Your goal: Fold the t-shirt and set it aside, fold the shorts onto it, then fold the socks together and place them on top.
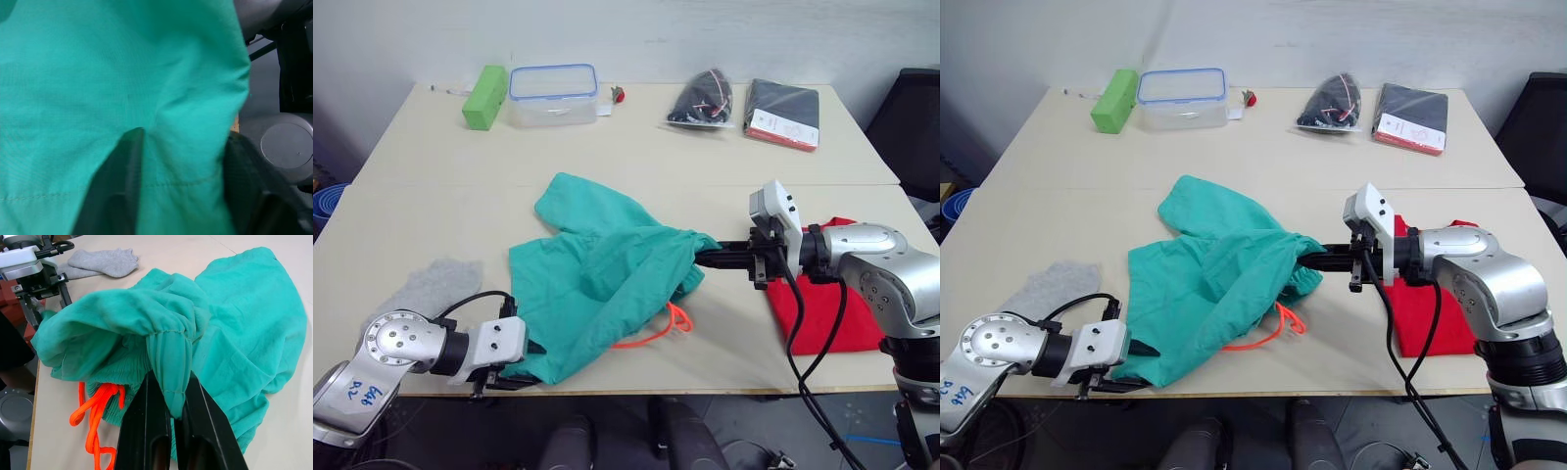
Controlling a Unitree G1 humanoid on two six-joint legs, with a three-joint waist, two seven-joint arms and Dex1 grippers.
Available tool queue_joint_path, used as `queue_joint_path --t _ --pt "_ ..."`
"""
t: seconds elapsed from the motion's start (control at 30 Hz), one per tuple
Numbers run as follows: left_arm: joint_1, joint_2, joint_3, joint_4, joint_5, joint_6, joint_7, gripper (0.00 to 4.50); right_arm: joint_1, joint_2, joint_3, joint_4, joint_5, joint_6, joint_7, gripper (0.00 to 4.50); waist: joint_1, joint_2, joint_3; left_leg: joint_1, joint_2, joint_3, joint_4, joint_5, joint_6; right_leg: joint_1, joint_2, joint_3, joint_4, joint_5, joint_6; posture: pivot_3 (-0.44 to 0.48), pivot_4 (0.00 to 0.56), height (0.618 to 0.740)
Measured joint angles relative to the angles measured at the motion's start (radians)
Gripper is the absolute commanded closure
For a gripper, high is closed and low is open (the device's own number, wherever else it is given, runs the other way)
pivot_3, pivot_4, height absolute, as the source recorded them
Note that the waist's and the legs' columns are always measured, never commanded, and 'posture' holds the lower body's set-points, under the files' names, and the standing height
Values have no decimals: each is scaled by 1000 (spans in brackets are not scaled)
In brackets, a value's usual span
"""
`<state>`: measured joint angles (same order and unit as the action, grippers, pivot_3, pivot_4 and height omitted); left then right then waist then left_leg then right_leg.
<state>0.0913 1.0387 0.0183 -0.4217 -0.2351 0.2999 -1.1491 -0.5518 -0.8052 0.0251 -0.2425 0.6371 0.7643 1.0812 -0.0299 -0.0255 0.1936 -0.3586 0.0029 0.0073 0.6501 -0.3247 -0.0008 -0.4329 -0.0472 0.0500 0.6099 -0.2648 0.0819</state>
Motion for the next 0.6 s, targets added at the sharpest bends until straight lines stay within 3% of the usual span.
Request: queue_joint_path --t 0.13,0.3,0.43,0.6 --pt "9 -2 -3 0 -14 -7 -24 4477 0 0 0 0 0 0 0 4500 0 0 0 0 0 0 0 0 0 0 0 0 0 0 0 0 150 740" --pt "41 5 8 -2 -47 -7 -56 4477 13 0 0 -1 -10 -6 -1 4500 0 0 0 0 0 0 0 0 0 0 0 0 0 0 0 0 150 740" --pt "46 78 79 -27 -162 90 -136 4477 30 -3 1 -3 -30 -37 11 4500 0 0 0 -1 0 0 1 0 0 0 0 -1 0 0 0 0 150 740" --pt "-73 124 129 -30 -308 213 -214 4477 48 -7 10 -3 -64 -82 35 4500 1 0 0 0 0 -1 2 0 0 0 1 -2 1 0 0 0 150 740"
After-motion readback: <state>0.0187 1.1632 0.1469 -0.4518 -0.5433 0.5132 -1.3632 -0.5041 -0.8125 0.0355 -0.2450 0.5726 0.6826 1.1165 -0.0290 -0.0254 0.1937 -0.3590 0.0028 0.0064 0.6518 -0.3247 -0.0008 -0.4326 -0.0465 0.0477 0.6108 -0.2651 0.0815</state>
